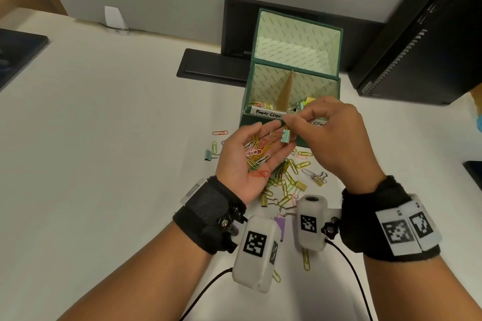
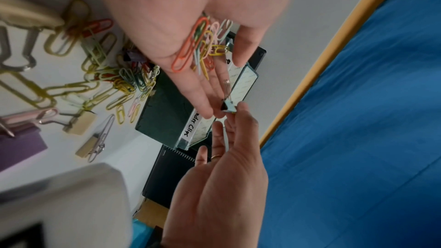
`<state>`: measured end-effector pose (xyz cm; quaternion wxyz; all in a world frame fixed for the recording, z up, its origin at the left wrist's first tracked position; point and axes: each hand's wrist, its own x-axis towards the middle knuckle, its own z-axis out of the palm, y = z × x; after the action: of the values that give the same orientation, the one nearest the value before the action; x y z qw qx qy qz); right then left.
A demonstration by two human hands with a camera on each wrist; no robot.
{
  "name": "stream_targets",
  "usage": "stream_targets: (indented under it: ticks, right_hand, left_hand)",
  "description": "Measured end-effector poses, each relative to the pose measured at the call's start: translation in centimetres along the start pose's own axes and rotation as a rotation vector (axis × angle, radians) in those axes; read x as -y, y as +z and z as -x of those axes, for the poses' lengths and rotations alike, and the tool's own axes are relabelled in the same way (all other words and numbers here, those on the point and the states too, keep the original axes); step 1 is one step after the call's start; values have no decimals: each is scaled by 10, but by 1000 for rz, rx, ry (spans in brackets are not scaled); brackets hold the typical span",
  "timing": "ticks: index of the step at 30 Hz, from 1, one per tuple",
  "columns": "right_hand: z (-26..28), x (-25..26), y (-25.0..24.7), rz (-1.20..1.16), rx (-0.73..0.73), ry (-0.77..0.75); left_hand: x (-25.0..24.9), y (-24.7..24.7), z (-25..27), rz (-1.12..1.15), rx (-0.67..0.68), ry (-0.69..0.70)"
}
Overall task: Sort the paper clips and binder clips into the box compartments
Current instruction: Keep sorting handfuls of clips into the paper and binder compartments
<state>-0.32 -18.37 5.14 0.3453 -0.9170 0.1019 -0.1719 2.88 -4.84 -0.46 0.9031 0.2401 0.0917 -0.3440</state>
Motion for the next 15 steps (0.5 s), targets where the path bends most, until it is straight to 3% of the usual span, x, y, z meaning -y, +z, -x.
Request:
stream_targets:
  ticks: [10, 15]
  right_hand:
    - [-1, -3, 2, -20, 30, 2]
    - [-2, -5, 5, 2, -26, 7]
  left_hand:
    - [7, 2, -2, -235, -31, 14]
    - [7, 5, 0, -298, -37, 26]
